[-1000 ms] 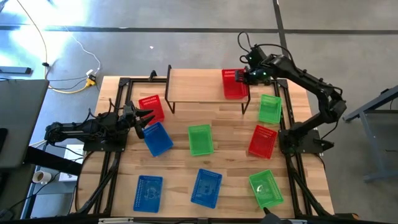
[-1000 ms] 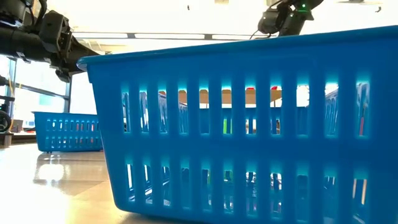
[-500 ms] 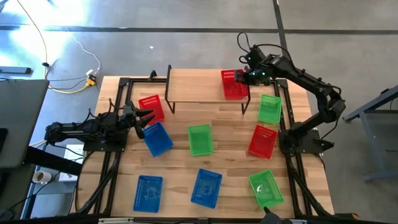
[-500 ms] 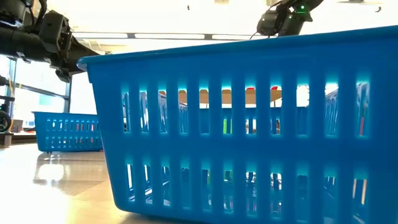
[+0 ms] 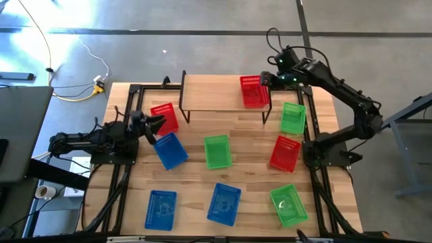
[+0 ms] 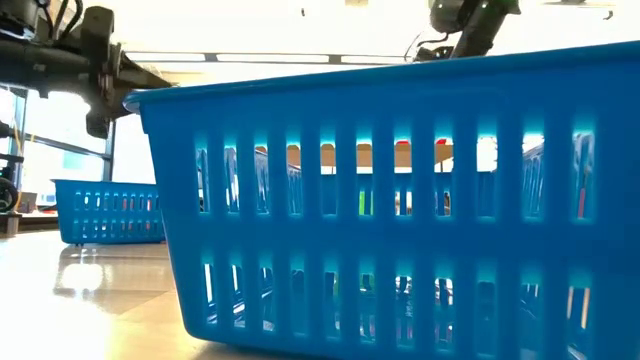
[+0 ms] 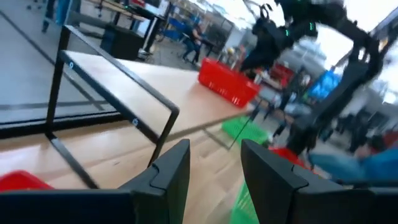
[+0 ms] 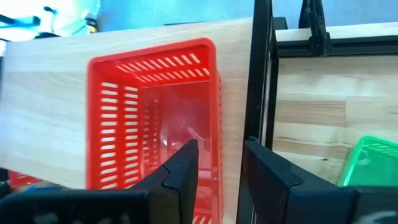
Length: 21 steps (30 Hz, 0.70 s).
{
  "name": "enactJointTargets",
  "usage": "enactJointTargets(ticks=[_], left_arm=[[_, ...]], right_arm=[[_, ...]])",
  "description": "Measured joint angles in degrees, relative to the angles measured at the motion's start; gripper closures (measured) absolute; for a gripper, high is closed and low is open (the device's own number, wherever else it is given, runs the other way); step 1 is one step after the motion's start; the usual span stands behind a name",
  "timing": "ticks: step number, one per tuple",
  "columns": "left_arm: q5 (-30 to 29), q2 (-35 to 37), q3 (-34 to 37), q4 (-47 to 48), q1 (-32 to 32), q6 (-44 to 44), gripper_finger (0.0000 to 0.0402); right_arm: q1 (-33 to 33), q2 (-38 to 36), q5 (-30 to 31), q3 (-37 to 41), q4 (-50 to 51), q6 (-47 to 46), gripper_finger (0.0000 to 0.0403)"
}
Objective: Stack baskets on shelf by color
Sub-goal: Put the top blue bin on the shelf
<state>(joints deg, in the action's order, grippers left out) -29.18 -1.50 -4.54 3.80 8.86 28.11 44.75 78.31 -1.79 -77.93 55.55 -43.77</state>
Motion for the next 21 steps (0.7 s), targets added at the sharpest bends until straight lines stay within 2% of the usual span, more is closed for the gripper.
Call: enactJointTargets(ticks=[6, 13, 16, 21], left_arm=[[0.31, 0.02, -0.20, -5.57, -0.02, -0.17, 0.0268], [3.48, -0.28, -3.86, -4.18, -0.02, 0.96, 0.0268], [3.66, -1.37, -7.36, 1.44, -0.02, 3.49, 0.0268], [4.44, -6.03, -15.39, 16.56, -0.02, 11.37, 0.0268]], right_arm=[[-1.34, -3.19, -0.25, 0.00, -0.05, -1.40, 0.0290], [-4.72, -6.33, 0.38, 0.00, -0.09, -2.16, 0.0290], [-6.33, -6.84, 0.97, 0.00, -0.11, -2.71, 0.0290], [-8.93, -6.85, 2.48, 0.00, -0.11, -2.49, 0.0290]])
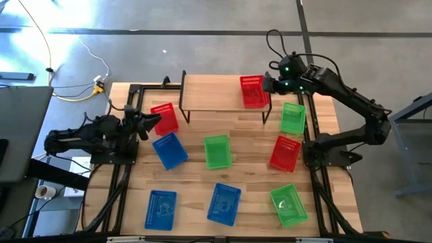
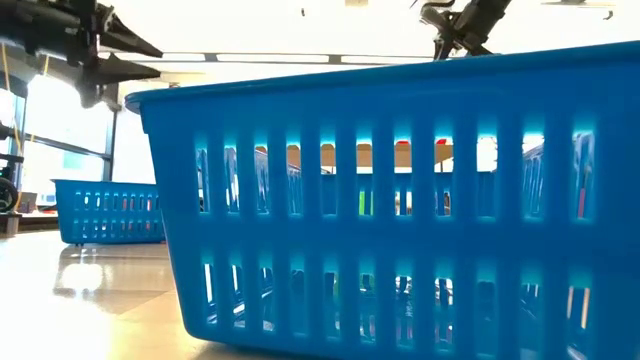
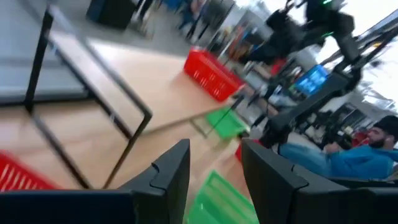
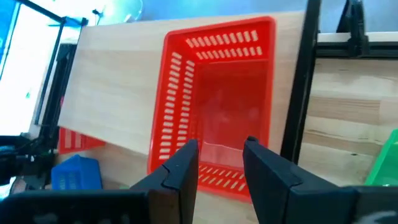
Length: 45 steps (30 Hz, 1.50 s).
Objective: Stack baskets on shelf by color
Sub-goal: Put the top blue bin on the shelf
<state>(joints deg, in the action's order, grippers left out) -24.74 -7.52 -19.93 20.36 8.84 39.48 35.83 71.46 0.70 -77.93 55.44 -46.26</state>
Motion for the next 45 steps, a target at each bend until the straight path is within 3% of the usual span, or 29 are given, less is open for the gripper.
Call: enactJointTargets(ticks=[11, 23, 37, 45], left_arm=[[5.15, -17.06, -15.86, 21.22, 0.01, 20.61, 0.0268], [16.88, -32.16, -17.74, 28.25, -0.48, 38.21, 0.0268], [16.70, -34.13, -17.74, 28.33, -10.78, 51.82, 0.0268], [12.89, -35.50, -17.74, 30.88, -16.65, 59.92, 0.0268]], right_arm=[[-3.01, 0.00, 0.23, 0.00, 0.02, 1.68, 0.0290], [-3.01, 0.00, -2.13, 0.00, 0.02, 5.97, 0.0290], [-3.01, 0.02, -3.08, 0.00, 0.22, 10.76, 0.0290], [-3.01, 0.02, -3.11, 0.00, 0.24, 13.77, 0.0290]])
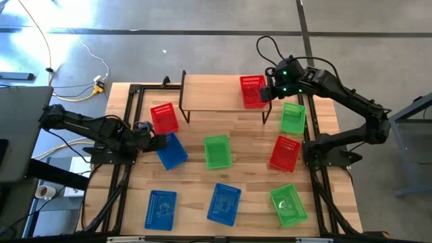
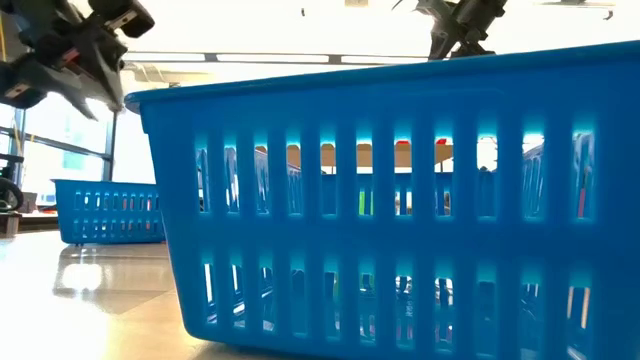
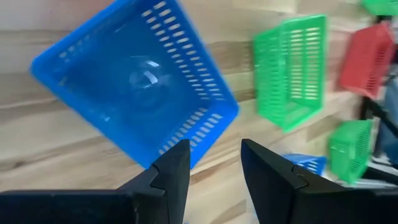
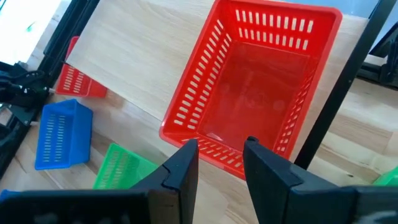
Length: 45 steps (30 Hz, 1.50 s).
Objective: Stack baskets on shelf by color
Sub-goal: Put the top blue bin on the shelf
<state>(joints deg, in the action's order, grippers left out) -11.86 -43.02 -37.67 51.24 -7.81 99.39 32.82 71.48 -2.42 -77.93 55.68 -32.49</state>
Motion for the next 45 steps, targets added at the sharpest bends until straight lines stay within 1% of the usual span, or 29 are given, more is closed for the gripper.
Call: enactJointTargets(ticks=[7, 17, 25, 31, 33, 40, 45], left_arm=[[-0.73, -4.19, -0.02, 1.40, -3.93, 6.53, 0.0268], [-0.99, -9.87, -0.02, 1.73, -6.51, 13.99, 0.0270], [-0.98, -13.08, -0.02, 3.58, -8.56, 20.68, 0.0302], [-0.82, -13.62, -0.02, 3.63, -8.86, 21.06, 0.0325], [-1.63, -13.62, -0.02, 3.61, -8.86, 20.86, 0.0329], [-1.36, -13.62, 0.10, 3.41, -8.83, 21.72, 0.0330], [1.10, -13.62, 1.43, 3.48, -8.81, 23.45, 0.0325]], right_arm=[[0.00, 0.00, 0.00, 0.00, -0.02, 2.65, 0.0290], [0.00, 0.02, 0.02, 0.00, -0.02, 4.50, 0.0290], [0.00, 0.02, 0.02, 0.00, 0.00, 5.68, 0.0290], [0.00, 0.02, 0.02, 0.00, 0.02, 6.70, 0.0290], [0.00, 0.02, 0.02, 0.00, 0.04, 7.29, 0.0290], [0.00, 0.02, 0.02, 0.02, 0.24, 7.59, 0.0290], [0.00, 0.02, 0.02, 0.02, 0.22, 8.15, 0.0290]])
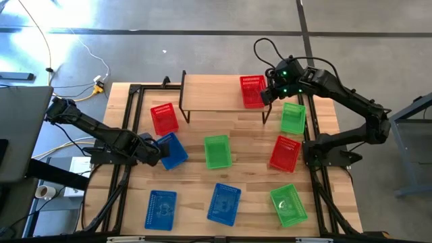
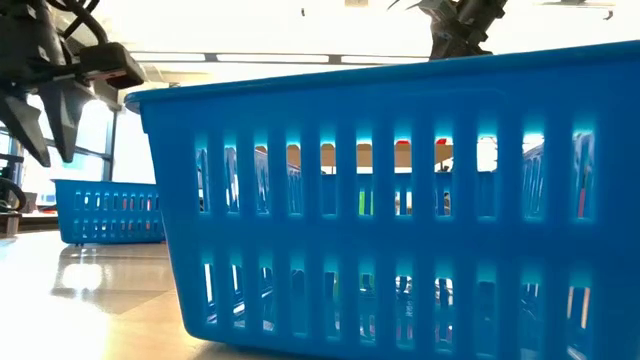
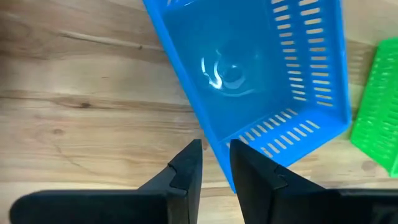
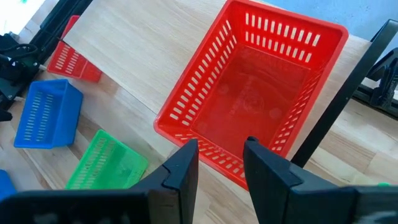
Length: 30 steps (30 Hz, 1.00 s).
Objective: Stack baskets on shelf by color
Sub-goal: Put the top blue bin on the shelf
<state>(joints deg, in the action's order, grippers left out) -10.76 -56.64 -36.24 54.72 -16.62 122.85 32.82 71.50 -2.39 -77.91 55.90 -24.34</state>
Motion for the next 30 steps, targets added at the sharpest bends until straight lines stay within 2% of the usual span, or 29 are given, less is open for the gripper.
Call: enactJointTargets(ticks=[7, 11, 26, 30], left_arm=[[-1.27, 0.00, 0.11, -0.07, 0.31, 0.07, 0.0293], [0.24, -1.37, 0.14, 0.70, 1.22, 0.36, 0.0279], [0.24, -9.84, 0.17, -1.07, 4.00, -0.85, 0.0277], [0.29, -11.45, 0.17, -1.71, 3.98, -1.31, 0.0288]], right_arm=[[0.00, 0.00, 0.00, 0.00, 0.00, 0.24, 0.0290], [0.00, 0.00, 0.00, 0.00, -0.02, 0.24, 0.0290], [0.02, 0.00, 0.00, 0.00, -0.02, 0.22, 0.0290], [0.00, 0.00, 0.00, 0.00, -0.02, 0.31, 0.0290]])
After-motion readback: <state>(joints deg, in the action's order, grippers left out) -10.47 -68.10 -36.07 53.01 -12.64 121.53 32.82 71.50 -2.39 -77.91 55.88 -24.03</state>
